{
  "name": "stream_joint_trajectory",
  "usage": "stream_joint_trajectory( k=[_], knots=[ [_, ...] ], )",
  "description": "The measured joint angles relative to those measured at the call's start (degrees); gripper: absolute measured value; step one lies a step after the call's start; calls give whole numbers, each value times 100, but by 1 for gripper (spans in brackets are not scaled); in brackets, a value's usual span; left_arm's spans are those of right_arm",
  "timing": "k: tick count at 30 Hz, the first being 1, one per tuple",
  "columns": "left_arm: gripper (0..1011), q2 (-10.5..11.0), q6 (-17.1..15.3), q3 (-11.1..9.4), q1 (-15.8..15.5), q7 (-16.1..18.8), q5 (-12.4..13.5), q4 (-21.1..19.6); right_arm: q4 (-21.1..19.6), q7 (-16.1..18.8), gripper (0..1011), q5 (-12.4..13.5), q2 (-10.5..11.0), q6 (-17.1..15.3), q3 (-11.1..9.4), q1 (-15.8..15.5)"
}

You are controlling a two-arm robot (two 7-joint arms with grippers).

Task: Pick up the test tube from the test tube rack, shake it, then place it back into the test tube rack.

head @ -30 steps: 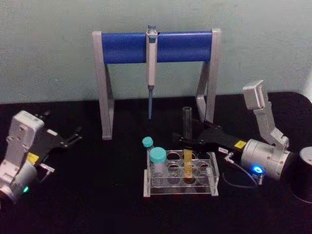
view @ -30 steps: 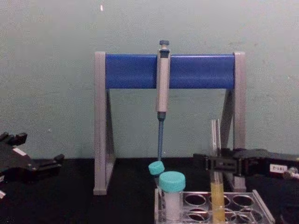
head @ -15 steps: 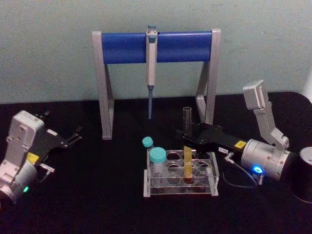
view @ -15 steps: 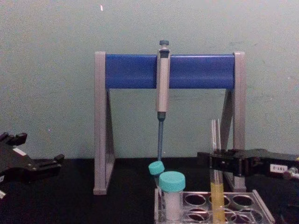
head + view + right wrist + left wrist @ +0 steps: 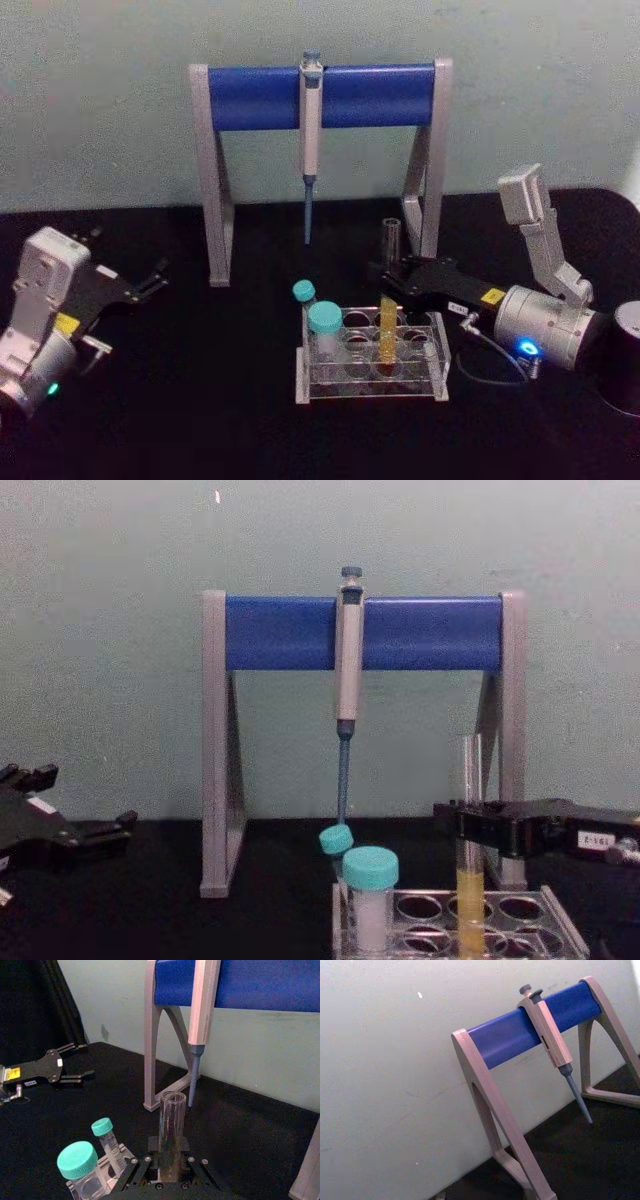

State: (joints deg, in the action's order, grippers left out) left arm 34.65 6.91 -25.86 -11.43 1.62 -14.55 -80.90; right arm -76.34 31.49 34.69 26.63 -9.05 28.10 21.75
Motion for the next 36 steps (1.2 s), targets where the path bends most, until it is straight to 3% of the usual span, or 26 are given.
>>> stream_joint_trajectory(
  k=[12,27,36],
  knots=[
    [1010,0,0,0,0,0,0,0,9,9,226,1,1,25,2,0],
    [1009,0,0,0,0,0,0,0,-54,163,225,-160,87,604,27,-133],
    [1010,0,0,0,0,0,0,0,-316,216,225,-209,154,894,-85,-317]
  ],
)
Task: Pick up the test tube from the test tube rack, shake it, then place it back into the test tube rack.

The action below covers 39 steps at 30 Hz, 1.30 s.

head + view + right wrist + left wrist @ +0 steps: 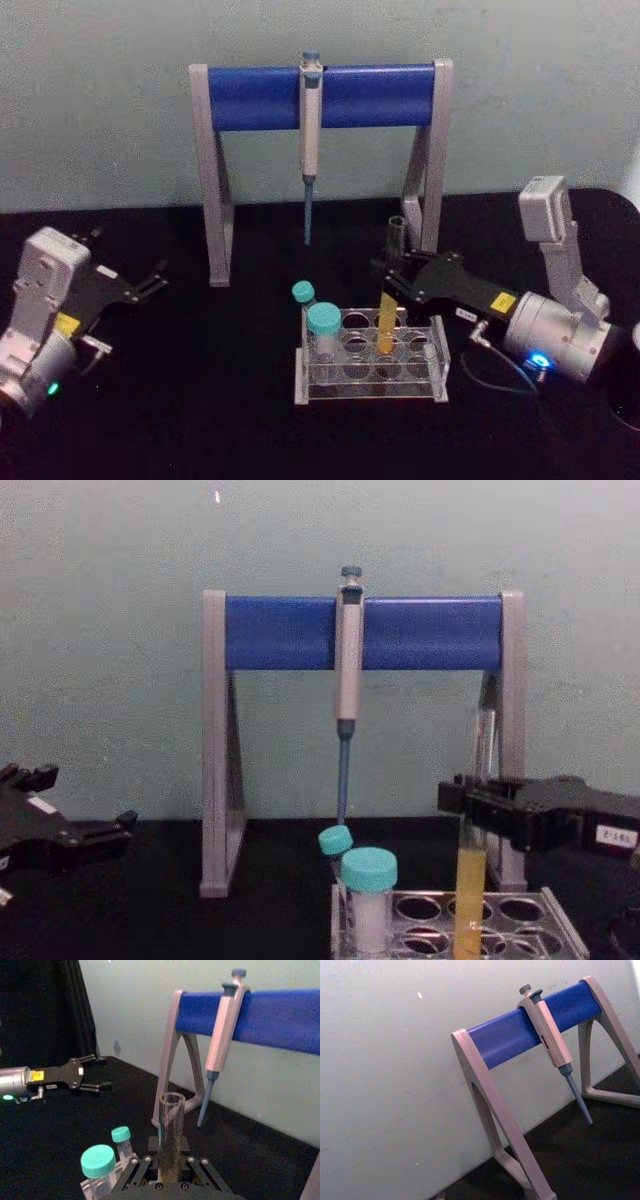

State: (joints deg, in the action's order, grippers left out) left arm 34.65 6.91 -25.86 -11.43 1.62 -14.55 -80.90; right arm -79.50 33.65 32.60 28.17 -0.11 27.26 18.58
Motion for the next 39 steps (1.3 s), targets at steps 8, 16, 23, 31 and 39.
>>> stream_joint_trajectory(
  k=[8,16,23,31,39],
  knots=[
    [1010,0,0,0,0,0,0,0,-336,-49,225,-96,93,144,-101,-131],
    [1010,0,0,0,0,0,0,0,-670,-169,225,-174,146,210,-250,-237],
    [1010,0,0,0,0,0,0,0,-823,-260,225,-176,125,213,-356,-258],
    [1010,0,0,0,0,0,0,0,-818,-340,225,-210,52,170,-406,-204],
    [1010,0,0,0,0,0,0,0,-763,-419,225,-258,9,136,-451,-177]
  ],
)
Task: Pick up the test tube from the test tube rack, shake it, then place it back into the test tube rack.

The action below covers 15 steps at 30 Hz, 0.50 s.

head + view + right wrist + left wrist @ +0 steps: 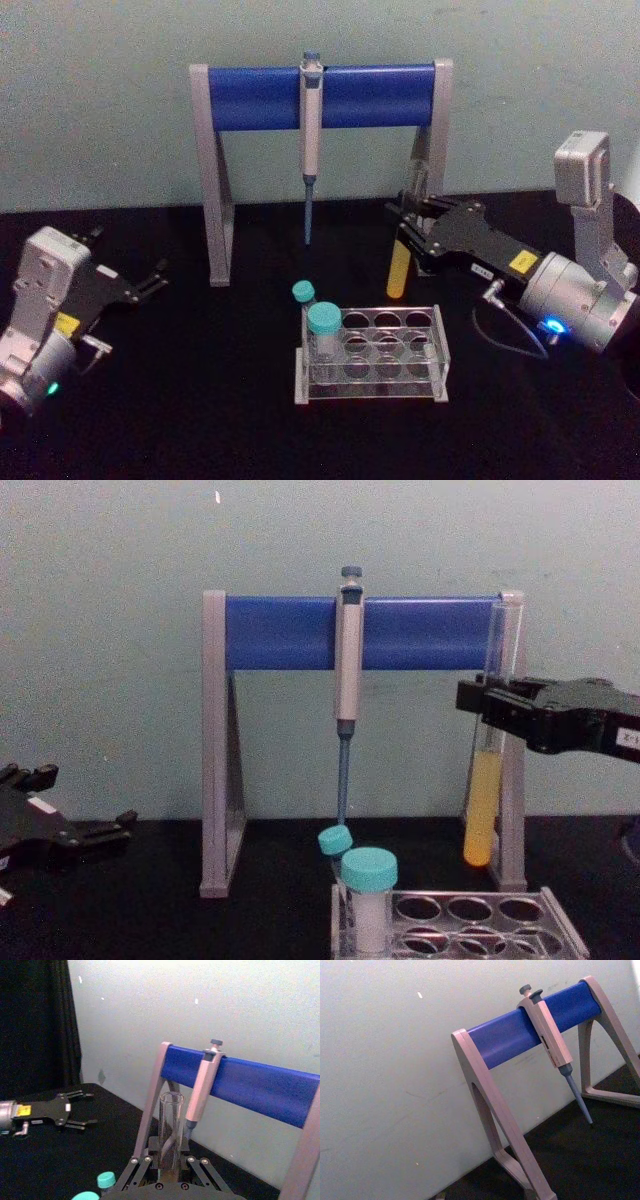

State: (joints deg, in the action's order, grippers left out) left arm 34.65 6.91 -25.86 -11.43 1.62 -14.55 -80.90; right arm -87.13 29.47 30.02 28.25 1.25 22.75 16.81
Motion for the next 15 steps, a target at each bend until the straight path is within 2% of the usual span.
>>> stream_joint_trajectory(
  k=[9,15],
  knots=[
    [1010,0,0,0,0,0,0,0,-107,-91,225,-22,110,-29,-165,-153],
    [1010,0,0,0,0,0,0,0,-377,-29,225,75,309,-61,-309,-418]
  ],
)
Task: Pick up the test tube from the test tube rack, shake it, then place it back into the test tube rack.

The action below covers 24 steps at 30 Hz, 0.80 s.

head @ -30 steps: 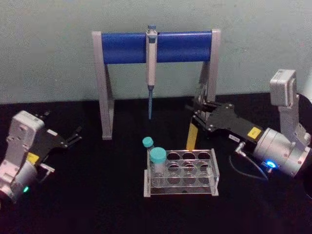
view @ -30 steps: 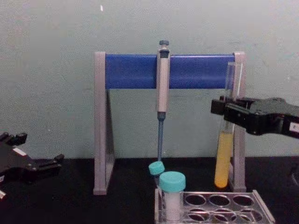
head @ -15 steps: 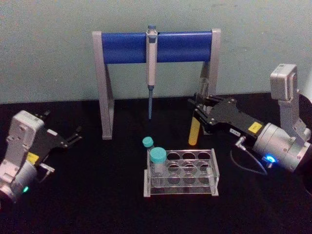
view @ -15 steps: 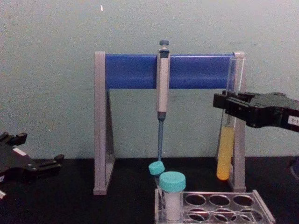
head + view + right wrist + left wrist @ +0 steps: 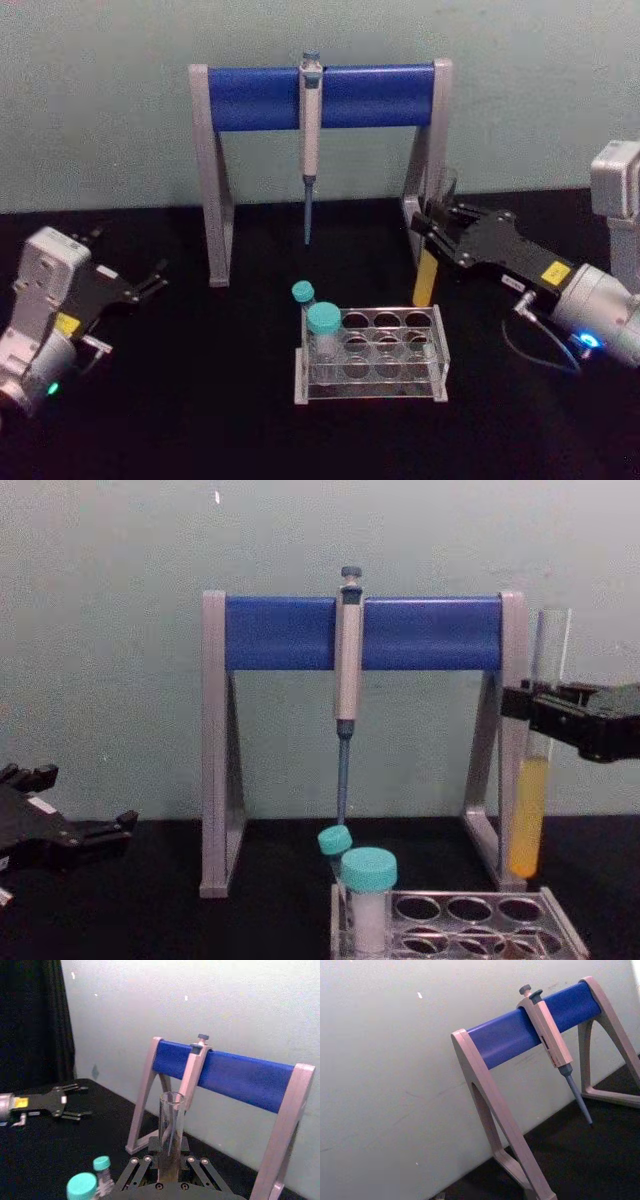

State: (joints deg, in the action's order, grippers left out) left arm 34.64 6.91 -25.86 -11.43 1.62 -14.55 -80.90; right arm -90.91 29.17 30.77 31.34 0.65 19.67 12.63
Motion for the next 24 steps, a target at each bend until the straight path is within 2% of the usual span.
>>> stream_joint_trajectory(
  k=[5,11,18,24],
  knots=[
    [1010,0,0,0,0,0,0,0,-164,111,225,88,95,-50,-4,-120],
    [1010,0,0,0,0,0,0,0,-235,267,225,184,102,-118,145,-122],
    [1009,0,0,0,0,0,0,0,-112,373,225,198,-35,-133,381,99],
    [1010,0,0,0,0,0,0,0,155,411,225,168,-217,-90,548,388]
  ],
)
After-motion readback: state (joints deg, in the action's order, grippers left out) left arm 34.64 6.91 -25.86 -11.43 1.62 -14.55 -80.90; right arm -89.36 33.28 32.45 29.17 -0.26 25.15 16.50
